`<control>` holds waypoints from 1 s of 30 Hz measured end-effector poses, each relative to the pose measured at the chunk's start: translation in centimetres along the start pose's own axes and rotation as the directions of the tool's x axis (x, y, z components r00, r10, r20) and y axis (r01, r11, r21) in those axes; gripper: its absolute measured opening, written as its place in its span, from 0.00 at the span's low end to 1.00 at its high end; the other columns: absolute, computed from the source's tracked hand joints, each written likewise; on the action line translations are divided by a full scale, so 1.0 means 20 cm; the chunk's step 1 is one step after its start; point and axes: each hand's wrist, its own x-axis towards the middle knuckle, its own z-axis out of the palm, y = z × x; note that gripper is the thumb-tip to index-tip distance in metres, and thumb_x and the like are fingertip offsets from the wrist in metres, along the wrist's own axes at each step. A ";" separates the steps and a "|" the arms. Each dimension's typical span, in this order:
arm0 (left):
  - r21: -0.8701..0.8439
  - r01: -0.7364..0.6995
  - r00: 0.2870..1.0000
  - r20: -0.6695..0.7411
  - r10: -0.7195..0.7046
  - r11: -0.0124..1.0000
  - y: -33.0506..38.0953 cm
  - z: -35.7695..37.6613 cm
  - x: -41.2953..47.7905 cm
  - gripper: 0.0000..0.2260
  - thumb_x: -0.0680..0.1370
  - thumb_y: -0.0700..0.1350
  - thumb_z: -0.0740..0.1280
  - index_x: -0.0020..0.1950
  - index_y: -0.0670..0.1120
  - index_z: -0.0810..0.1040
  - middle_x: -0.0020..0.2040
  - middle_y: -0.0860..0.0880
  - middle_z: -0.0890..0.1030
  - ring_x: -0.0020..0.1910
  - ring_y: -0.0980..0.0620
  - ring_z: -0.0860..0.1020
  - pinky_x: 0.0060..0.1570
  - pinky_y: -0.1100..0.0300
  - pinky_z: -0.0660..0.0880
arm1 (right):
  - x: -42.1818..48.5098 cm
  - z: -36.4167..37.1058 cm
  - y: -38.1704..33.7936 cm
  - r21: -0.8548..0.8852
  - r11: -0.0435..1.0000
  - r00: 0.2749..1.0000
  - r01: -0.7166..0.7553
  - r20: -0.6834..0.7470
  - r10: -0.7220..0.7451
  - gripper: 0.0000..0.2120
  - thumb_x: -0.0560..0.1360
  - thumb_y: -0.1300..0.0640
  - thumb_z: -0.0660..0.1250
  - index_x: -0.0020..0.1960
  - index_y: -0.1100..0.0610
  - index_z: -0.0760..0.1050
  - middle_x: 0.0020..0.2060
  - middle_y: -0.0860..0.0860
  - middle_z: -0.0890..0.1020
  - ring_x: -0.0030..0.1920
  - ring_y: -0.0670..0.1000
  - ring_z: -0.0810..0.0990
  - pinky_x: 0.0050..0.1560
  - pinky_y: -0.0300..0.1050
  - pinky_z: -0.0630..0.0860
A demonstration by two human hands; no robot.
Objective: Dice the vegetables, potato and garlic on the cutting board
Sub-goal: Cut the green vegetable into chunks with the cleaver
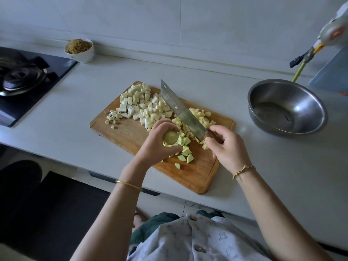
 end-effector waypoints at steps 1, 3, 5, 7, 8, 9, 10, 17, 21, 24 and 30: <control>0.023 -0.005 1.000 -0.013 0.005 1.000 0.00 0.00 0.00 0.19 0.67 0.39 0.78 0.52 0.51 0.75 0.58 0.55 0.71 0.60 0.60 0.70 0.58 0.69 0.70 | 0.00 0.00 0.00 0.000 1.000 1.000 0.013 0.007 -0.013 0.11 0.73 0.60 0.67 0.55 0.57 0.79 0.37 0.46 0.81 0.35 0.47 0.76 0.42 0.49 0.79; 0.052 -0.028 0.998 -0.046 0.030 0.998 0.01 0.01 0.00 0.16 0.68 0.39 0.77 0.51 0.50 0.76 0.58 0.52 0.72 0.59 0.57 0.71 0.56 0.70 0.69 | 0.00 0.01 -0.01 0.012 1.000 0.999 0.026 0.019 -0.026 0.10 0.74 0.60 0.67 0.54 0.57 0.79 0.38 0.47 0.81 0.34 0.44 0.76 0.40 0.47 0.78; 0.073 -0.056 0.996 -0.070 0.062 0.996 0.02 0.01 0.00 0.14 0.69 0.36 0.75 0.50 0.47 0.77 0.57 0.51 0.73 0.58 0.55 0.71 0.55 0.67 0.70 | 0.00 0.01 -0.01 0.028 0.999 0.999 0.028 0.022 -0.028 0.11 0.73 0.57 0.66 0.54 0.57 0.79 0.38 0.46 0.81 0.33 0.41 0.75 0.38 0.44 0.77; 0.086 -0.080 0.993 -0.077 0.087 0.993 0.03 0.02 0.00 0.13 0.69 0.36 0.73 0.50 0.46 0.77 0.57 0.51 0.73 0.58 0.53 0.72 0.56 0.60 0.72 | 0.00 0.01 -0.02 0.040 0.999 1.000 0.019 0.016 -0.020 0.12 0.71 0.54 0.65 0.53 0.55 0.79 0.37 0.46 0.81 0.31 0.40 0.74 0.36 0.42 0.76; 0.089 -0.093 0.992 -0.077 0.100 0.992 0.04 0.02 0.01 0.13 0.69 0.36 0.73 0.50 0.47 0.76 0.57 0.52 0.73 0.59 0.51 0.72 0.57 0.56 0.72 | 0.01 0.01 -0.01 0.056 0.998 1.000 0.009 0.010 -0.010 0.09 0.72 0.55 0.66 0.51 0.53 0.79 0.36 0.46 0.82 0.29 0.41 0.75 0.35 0.42 0.76; 0.089 -0.103 0.991 -0.078 0.110 0.991 0.05 0.02 0.02 0.13 0.69 0.38 0.72 0.50 0.49 0.76 0.58 0.52 0.73 0.59 0.50 0.72 0.58 0.52 0.73 | 0.01 0.00 0.00 0.078 0.997 1.000 -0.002 0.002 0.002 0.07 0.73 0.58 0.66 0.50 0.52 0.78 0.34 0.46 0.81 0.28 0.42 0.75 0.33 0.42 0.76; 0.088 -0.110 0.990 -0.082 0.117 0.990 0.06 0.03 0.02 0.13 0.69 0.39 0.71 0.50 0.50 0.75 0.58 0.53 0.73 0.60 0.50 0.72 0.58 0.50 0.73 | 0.02 -0.01 0.01 0.096 0.995 1.000 -0.013 -0.010 0.015 0.08 0.73 0.60 0.67 0.50 0.51 0.78 0.33 0.45 0.81 0.27 0.42 0.75 0.31 0.40 0.75; 0.079 -0.145 0.977 -0.149 0.156 0.986 0.12 0.04 0.05 0.11 0.70 0.37 0.71 0.49 0.45 0.76 0.57 0.50 0.74 0.59 0.53 0.72 0.57 0.50 0.73 | 0.06 -0.04 0.12 0.127 0.985 0.989 -0.118 -0.075 0.128 0.12 0.73 0.61 0.67 0.56 0.55 0.78 0.38 0.51 0.83 0.31 0.47 0.76 0.36 0.44 0.74; 0.060 -0.091 0.970 -0.222 0.102 0.994 0.10 0.02 0.04 0.14 0.69 0.35 0.73 0.49 0.48 0.75 0.56 0.51 0.74 0.58 0.55 0.72 0.55 0.65 0.71 | 0.06 -0.05 0.14 0.116 0.982 0.982 -0.147 -0.101 0.159 0.11 0.74 0.61 0.66 0.56 0.56 0.78 0.35 0.50 0.82 0.29 0.48 0.75 0.35 0.45 0.74; -0.008 -0.006 0.920 -0.393 0.003 1.000 0.10 0.00 0.02 0.15 0.68 0.34 0.73 0.49 0.47 0.76 0.55 0.51 0.76 0.56 0.57 0.73 0.53 0.68 0.71 | 0.05 -0.04 0.13 0.135 0.978 0.982 -0.156 -0.086 0.169 0.12 0.74 0.60 0.67 0.57 0.57 0.77 0.36 0.51 0.82 0.29 0.50 0.75 0.34 0.44 0.73; -0.297 0.078 0.603 -0.746 -0.282 0.952 0.08 -0.09 -0.05 0.15 0.67 0.39 0.70 0.48 0.54 0.75 0.54 0.45 0.76 0.55 0.47 0.75 0.56 0.45 0.76 | 0.01 0.00 0.04 0.186 0.966 0.977 -0.177 0.153 0.150 0.06 0.77 0.55 0.67 0.43 0.53 0.70 0.27 0.51 0.75 0.21 0.47 0.68 0.22 0.40 0.66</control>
